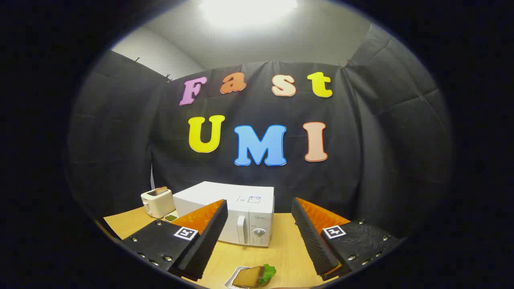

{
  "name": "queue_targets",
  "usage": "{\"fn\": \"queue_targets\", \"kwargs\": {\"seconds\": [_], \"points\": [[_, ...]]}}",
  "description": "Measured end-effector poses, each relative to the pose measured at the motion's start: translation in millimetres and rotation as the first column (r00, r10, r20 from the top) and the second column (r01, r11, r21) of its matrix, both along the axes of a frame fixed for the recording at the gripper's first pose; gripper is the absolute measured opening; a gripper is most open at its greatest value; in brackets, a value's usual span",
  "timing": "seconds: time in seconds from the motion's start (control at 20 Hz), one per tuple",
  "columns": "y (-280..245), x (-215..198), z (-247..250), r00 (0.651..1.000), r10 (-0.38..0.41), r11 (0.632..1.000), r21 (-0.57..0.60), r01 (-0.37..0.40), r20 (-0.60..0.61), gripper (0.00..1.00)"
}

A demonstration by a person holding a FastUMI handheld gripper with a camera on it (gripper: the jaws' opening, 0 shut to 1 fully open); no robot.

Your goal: Open the microwave, put the food inside, and close the microwave door.

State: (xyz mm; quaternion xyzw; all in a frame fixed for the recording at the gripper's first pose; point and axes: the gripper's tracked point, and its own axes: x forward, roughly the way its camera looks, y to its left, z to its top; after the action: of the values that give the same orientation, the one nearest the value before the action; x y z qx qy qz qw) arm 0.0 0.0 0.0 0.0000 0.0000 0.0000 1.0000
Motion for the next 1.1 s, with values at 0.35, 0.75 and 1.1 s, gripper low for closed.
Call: {"fn": "queue_targets", "kwargs": {"seconds": [0.35, 0.75, 1.1], "points": [[1, 2, -2, 1.000, -0.001, 1.000, 0.011, 0.000, 0.008, 0.97], [8, 6, 2, 0.998, -0.024, 1.000, 0.010, 0.023, 0.057, 0.97], [40, 53, -41, 0.999, 0.007, 0.998, 0.060, -0.009, 0.033, 0.97]]}}
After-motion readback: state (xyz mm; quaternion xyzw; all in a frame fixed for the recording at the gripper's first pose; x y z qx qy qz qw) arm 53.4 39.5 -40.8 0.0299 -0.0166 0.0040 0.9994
